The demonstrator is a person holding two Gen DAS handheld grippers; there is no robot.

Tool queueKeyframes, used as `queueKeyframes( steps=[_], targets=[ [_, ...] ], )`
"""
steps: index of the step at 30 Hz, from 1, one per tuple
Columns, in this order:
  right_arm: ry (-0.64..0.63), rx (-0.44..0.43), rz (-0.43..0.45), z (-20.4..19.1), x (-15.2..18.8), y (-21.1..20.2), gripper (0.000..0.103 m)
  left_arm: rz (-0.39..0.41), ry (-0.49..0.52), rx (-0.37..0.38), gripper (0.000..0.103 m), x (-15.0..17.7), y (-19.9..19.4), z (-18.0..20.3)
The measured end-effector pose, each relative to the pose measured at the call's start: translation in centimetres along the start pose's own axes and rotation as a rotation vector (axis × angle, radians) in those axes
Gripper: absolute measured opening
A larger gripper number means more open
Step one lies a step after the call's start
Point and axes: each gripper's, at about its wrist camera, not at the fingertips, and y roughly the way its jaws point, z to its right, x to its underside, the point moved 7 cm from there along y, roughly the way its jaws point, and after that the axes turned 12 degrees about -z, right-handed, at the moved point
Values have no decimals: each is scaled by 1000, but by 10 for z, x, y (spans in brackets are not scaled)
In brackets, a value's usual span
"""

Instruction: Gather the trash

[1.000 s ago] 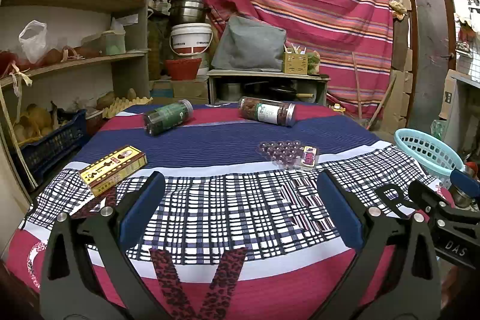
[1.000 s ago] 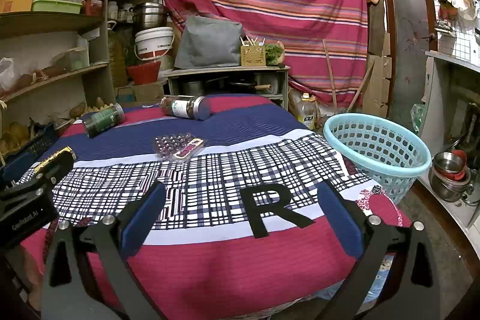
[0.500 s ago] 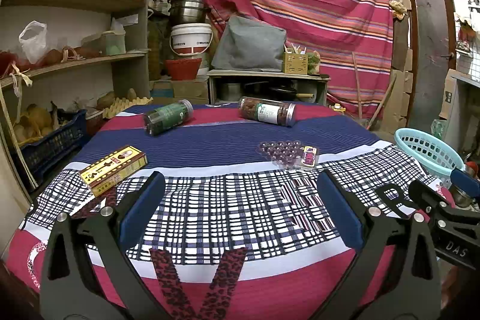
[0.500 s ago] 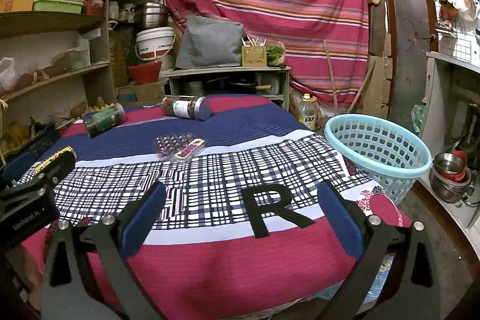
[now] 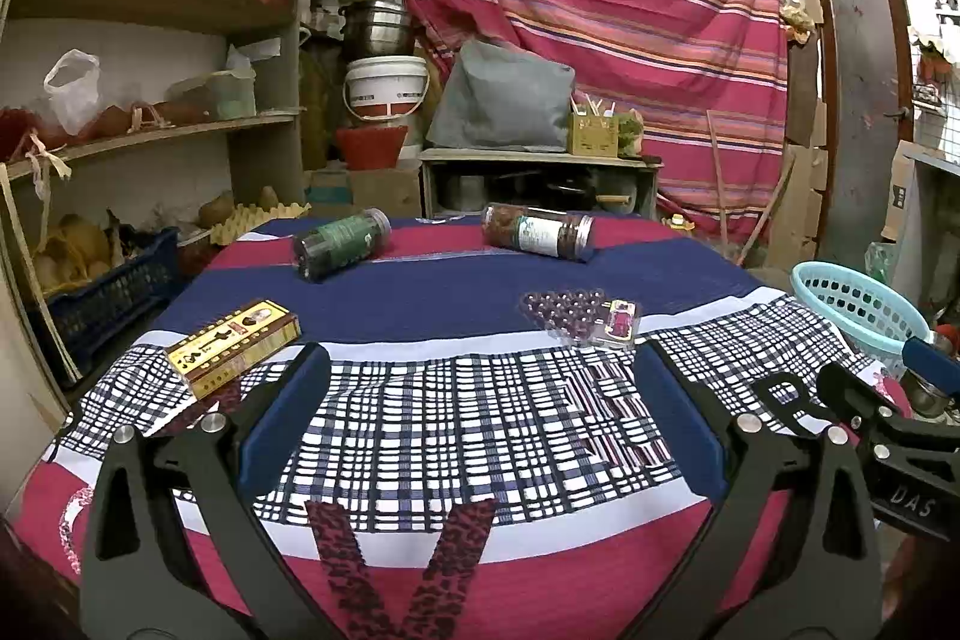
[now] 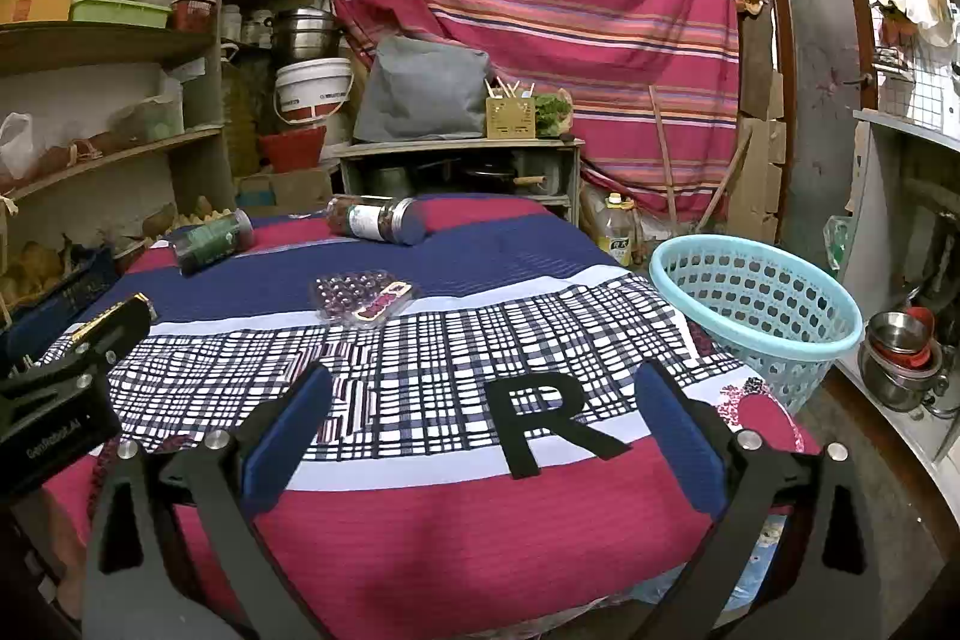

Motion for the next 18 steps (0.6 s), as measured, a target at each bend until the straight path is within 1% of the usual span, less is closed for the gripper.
queueKeyframes(
  steps=[4, 10, 13, 18],
  targets=[
    [-7, -7, 1, -4, -1, -1, 98, 11, -3, -6, 98, 0, -3, 1],
    [-3, -43, 12, -3, -4, -8, 98, 23, 5, -20, 98, -4, -8, 3],
    [0, -50, 11, -3, -4, -9, 98, 21, -10, -12, 98, -7, -11, 1],
    [-2, -53, 20, 0, -5, -12, 98, 34, -11, -20, 98, -11, -18, 0]
  ],
)
